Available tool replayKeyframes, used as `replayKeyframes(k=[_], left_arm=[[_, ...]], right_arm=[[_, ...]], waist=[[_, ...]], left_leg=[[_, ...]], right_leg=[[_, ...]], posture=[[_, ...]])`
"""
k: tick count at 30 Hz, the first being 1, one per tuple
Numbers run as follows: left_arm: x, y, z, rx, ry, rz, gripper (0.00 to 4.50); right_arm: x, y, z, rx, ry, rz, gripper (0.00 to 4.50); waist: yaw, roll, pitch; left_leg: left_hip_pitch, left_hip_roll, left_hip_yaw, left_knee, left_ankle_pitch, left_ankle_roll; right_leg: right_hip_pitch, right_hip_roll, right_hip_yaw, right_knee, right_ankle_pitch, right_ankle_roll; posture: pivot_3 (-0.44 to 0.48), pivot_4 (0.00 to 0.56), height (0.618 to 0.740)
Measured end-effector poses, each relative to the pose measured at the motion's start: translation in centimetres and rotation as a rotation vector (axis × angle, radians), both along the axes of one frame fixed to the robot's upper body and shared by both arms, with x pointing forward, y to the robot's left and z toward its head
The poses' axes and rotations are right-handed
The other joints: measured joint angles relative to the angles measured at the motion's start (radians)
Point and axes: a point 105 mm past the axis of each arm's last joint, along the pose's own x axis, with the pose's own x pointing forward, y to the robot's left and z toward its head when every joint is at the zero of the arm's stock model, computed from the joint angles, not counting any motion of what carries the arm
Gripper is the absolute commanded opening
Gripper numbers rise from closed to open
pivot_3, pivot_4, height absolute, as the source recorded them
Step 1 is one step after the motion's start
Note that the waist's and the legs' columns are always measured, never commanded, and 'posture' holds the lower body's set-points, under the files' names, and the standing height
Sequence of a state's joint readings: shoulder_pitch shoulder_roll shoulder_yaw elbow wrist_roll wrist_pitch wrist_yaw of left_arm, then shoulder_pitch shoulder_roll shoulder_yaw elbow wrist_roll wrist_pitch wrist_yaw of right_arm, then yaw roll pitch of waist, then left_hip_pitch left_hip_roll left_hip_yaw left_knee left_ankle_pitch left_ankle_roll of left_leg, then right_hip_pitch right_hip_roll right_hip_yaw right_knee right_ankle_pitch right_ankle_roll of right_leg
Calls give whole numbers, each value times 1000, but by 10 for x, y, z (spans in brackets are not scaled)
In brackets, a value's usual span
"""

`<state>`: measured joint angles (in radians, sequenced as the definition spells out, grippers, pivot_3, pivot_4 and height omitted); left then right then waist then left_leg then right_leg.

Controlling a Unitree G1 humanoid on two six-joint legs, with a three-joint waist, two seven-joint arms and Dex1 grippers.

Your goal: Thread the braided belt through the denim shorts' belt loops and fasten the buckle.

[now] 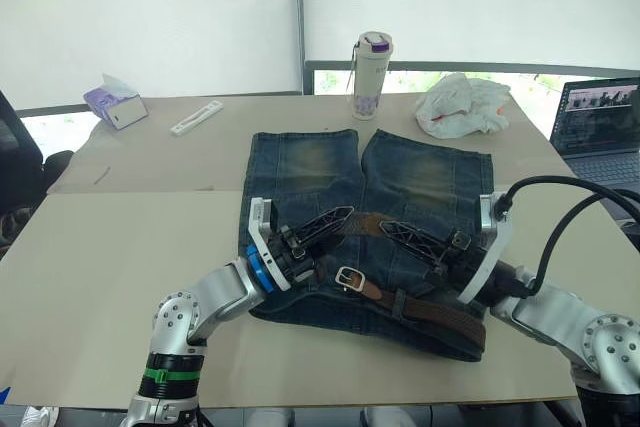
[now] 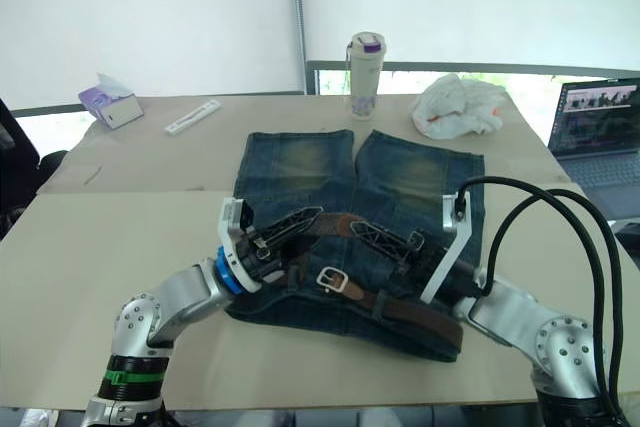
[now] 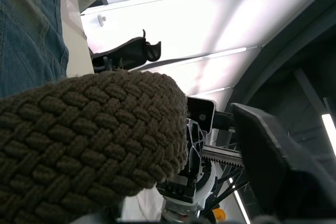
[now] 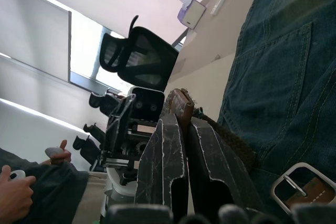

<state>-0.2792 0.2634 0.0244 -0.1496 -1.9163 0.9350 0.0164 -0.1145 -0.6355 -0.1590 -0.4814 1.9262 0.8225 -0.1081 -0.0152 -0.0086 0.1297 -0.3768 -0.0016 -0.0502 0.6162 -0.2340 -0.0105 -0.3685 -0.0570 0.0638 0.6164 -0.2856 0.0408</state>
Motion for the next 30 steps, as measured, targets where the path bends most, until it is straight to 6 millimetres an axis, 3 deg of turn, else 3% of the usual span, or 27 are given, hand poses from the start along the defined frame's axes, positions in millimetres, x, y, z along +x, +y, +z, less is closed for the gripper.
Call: replayKeyframes(k=[4, 8, 14, 18, 23, 30], left_arm=[[3, 0, 1, 11, -14, 0, 44], [5, 1, -3, 28, -18, -1, 44], [11, 6, -17, 115, -22, 39, 0], [18, 20, -32, 185, -9, 97, 0], [16, 22, -37, 208, -18, 92, 0], [11, 23, -50, 263, -21, 73, 0]], right_arm=[[0, 1, -1, 2, 3, 2, 0], [1, 2, -4, -33, -10, -2, 0], [-6, -5, -16, -246, -138, 8, 2115], [-26, -27, -50, -643, -257, 112, 3497], [-44, -38, -84, -1013, -448, 324, 3497], [-46, -55, -107, -1275, -650, 453, 3497]], waist=[[1, 0, 0], [0, 0, 0], [3, 1, 0], [5, 1, -1], [1, -2, -1], [4, -4, -1]], left_leg=[[0, 0, 0, 0, 0, 0], [0, 0, 0, 0, 0, 0], [0, -1, 0, 0, 0, 0], [0, -1, 0, 0, 0, 0], [3, -1, 1, 0, 0, -1], [3, -1, 0, 0, 0, -1]], right_leg=[[0, 0, 0, 0, 0, 0], [0, 0, 0, 0, 0, 0], [0, -1, 0, -1, 0, 0], [0, 0, -1, -2, -1, 1], [1, 0, -1, -2, -5, 8], [2, -1, 0, -2, -1, 2]], posture=[[0, 150, 740], [0, 150, 740], [0, 150, 740], [0, 150, 740], [0, 150, 740], [0, 150, 740]])
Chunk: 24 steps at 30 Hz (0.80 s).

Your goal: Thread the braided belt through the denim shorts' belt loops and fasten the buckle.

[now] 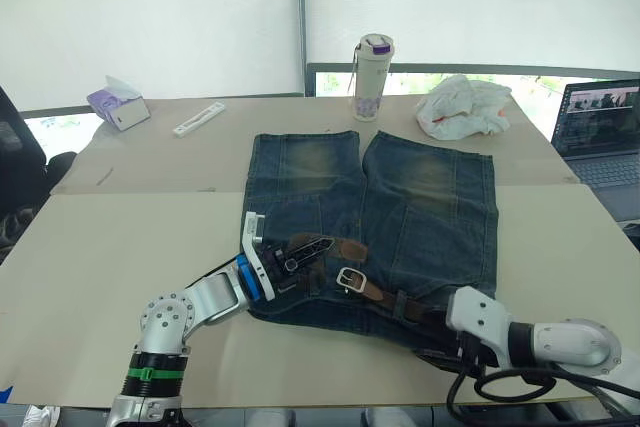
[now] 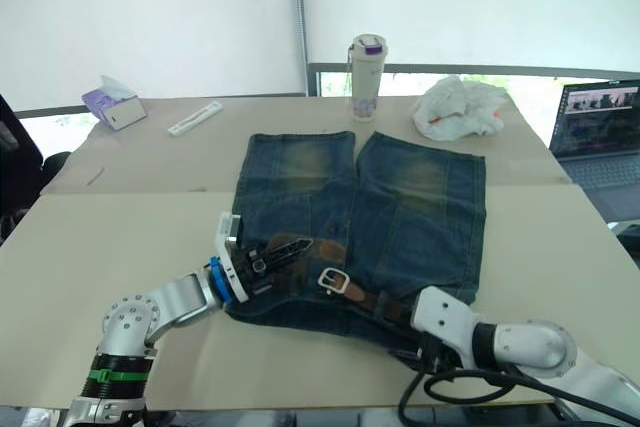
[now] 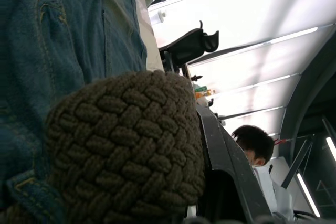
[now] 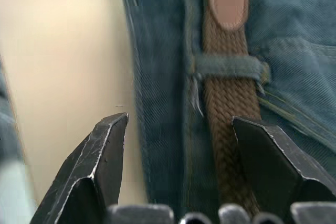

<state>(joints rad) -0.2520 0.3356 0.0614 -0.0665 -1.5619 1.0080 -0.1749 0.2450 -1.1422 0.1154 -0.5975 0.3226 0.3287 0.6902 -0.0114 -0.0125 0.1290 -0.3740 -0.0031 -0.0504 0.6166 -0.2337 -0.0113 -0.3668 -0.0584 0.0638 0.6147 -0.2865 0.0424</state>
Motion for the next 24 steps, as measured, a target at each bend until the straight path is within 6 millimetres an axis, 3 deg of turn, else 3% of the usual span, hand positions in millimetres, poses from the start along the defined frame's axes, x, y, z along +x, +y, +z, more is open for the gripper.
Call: replayKeyframes(k=[7, 14, 24], left_arm=[[3, 4, -4, 39, -24, 13, 0], [35, 21, -2, 107, -83, 135, 0], [69, 28, 17, 86, -169, 261, 0]], right_arm=[[23, 6, -6, -86, -215, 50, 3497], [78, -4, 5, -104, -422, -137, 3497], [98, -2, 5, -79, -436, -188, 3497]], waist=[[-7, -6, -2], [-2, -5, -3], [-6, -5, -2]], left_leg=[[6, 1, 0, -1, 0, 0], [7, 0, 0, 0, 1, -2], [7, 0, 0, -1, 1, -2]], right_leg=[[4, 1, 1, 0, 0, -1], [5, 0, 1, 1, 1, -1], [5, 0, 0, 3, 2, -1]], posture=[[0, 150, 740], [0, 150, 740], [0, 150, 740]])
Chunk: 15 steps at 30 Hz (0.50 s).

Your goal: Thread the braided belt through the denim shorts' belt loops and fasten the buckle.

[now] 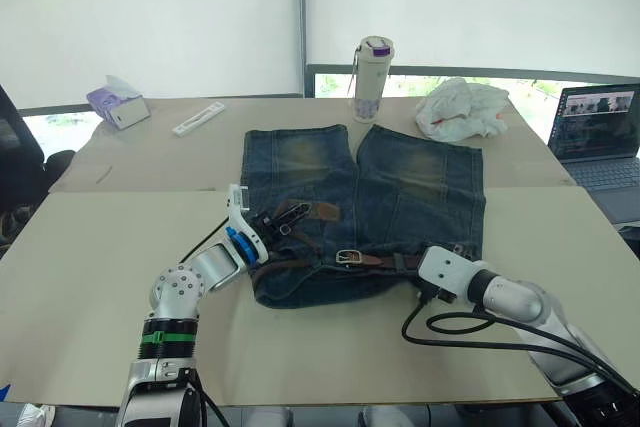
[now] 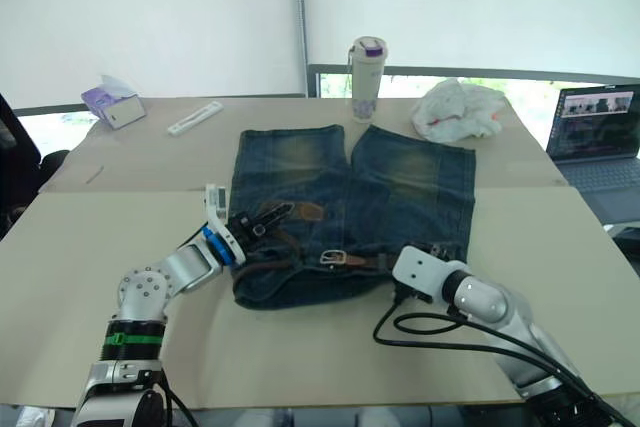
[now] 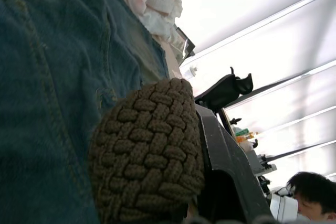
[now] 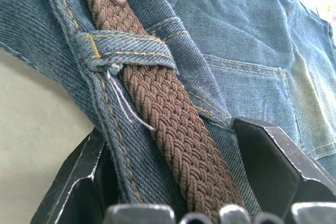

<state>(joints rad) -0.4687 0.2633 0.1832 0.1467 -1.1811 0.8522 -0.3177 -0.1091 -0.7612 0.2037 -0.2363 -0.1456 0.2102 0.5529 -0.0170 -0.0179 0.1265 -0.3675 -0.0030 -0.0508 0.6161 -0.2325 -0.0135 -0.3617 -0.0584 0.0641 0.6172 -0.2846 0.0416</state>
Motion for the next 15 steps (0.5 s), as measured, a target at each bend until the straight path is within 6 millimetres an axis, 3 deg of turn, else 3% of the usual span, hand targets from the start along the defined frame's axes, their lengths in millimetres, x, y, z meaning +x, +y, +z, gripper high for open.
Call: replayKeyframes(k=[2, 5, 7, 9, 15], left_arm=[[1, 1, 0, 2, -3, -7, 0], [-4, 5, -3, 14, 8, -38, 0], [-11, 8, -4, 18, 17, -64, 0], [-20, 10, -12, 27, 43, -86, 0], [-35, 3, -19, 29, 73, -128, 0]], right_arm=[[-2, 0, 1, 43, 36, -16, 3497], [-28, 7, 3, 182, 219, 28, 3497], [-49, 10, 4, 213, 332, 84, 4299], [-63, 8, 9, 246, 417, 110, 4451], [-67, 17, 36, 371, 470, 130, 4451]], waist=[[-1, 0, 0], [3, 0, 0], [3, 0, 0], [2, 0, 1], [1, 0, 1]], left_leg=[[0, 0, 0, 0, 0, 0], [-1, 0, -1, 0, 0, 1], [-1, 0, -2, 0, -1, 1], [-1, 1, -1, 0, -1, 1], [0, 0, -2, 0, -1, 1]], right_leg=[[0, 0, 0, 1, 0, 0], [0, 0, -1, 1, 0, 0], [0, -1, -1, 1, 0, 0], [0, -2, 0, 1, 0, 0], [0, 0, 0, 2, 0, 0]], posture=[[0, 150, 740], [0, 150, 740], [0, 150, 740], [0, 150, 740], [0, 150, 740]])
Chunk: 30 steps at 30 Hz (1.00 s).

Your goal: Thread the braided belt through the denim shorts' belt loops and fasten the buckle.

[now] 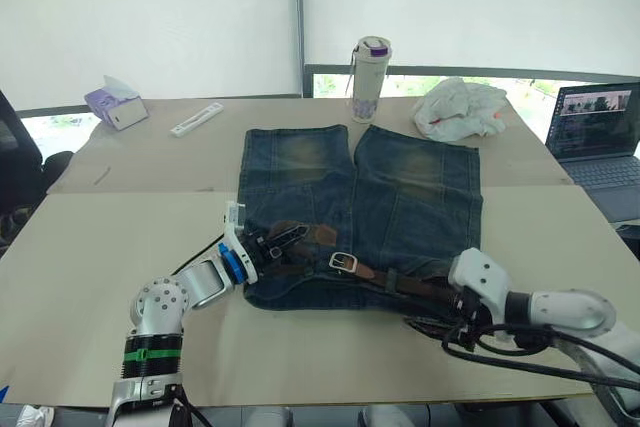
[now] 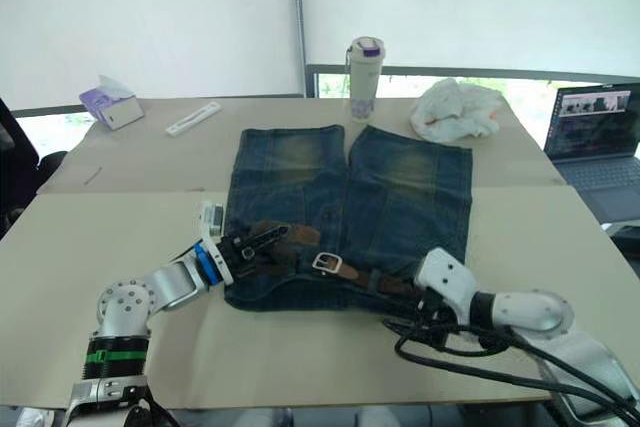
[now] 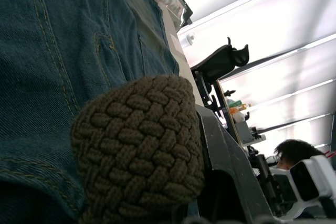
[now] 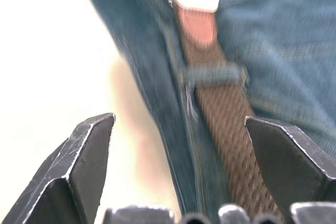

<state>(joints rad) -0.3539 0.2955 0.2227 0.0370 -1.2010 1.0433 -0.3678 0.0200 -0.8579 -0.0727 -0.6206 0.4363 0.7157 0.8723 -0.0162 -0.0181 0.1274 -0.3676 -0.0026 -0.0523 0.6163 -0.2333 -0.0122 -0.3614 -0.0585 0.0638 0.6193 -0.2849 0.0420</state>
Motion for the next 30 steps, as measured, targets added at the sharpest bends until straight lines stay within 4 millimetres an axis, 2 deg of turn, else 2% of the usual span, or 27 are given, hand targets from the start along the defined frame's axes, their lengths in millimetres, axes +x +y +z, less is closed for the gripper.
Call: replayKeyframes(k=[4, 6, 10, 15, 22, 30], left_arm=[[-1, 1, 1, 0, 0, 27, 0], [-3, 2, -2, 3, 10, 39, 0], [-6, 8, -10, 15, 36, 67, 0], [-9, 10, -11, 25, 38, 83, 0], [-9, 9, -8, 23, 27, 87, 0], [-9, 8, -9, 18, 30, 87, 0]], right_arm=[[23, 26, 18, 64, -111, -23, 4451], [30, 46, 11, 48, -147, -10, 4451], [42, 62, -7, 43, -151, -50, 4451], [45, 60, -22, -52, -187, -44, 4451], [49, 67, -6, 102, -180, -101, 4451], [54, 55, -17, -104, -272, -100, 4451]], waist=[[-4, 0, 0], [0, 0, 0], [8, 0, 0], [6, 0, 0], [-1, 0, 0], [-2, 0, 0]], left_leg=[[0, 0, 0, 0, 0, 0], [-1, 0, 0, 0, 0, 0], [-3, -1, 0, 0, 1, -1], [-3, 0, 1, 0, 1, -1], [-2, 0, 1, 0, 1, -1], [-2, -1, 1, 0, 1, -1]], right_leg=[[-1, 0, 1, 0, 0, 0], [-5, 0, 1, 2, 0, 0], [-7, -2, 2, 5, 0, 0], [-7, -2, 2, 5, 0, 0], [-7, -1, 2, 6, 0, -1], [-8, -1, 3, 6, 0, -1]], posture=[[0, 150, 740], [0, 150, 740], [0, 150, 740], [0, 150, 740], [0, 150, 740], [0, 150, 740]])
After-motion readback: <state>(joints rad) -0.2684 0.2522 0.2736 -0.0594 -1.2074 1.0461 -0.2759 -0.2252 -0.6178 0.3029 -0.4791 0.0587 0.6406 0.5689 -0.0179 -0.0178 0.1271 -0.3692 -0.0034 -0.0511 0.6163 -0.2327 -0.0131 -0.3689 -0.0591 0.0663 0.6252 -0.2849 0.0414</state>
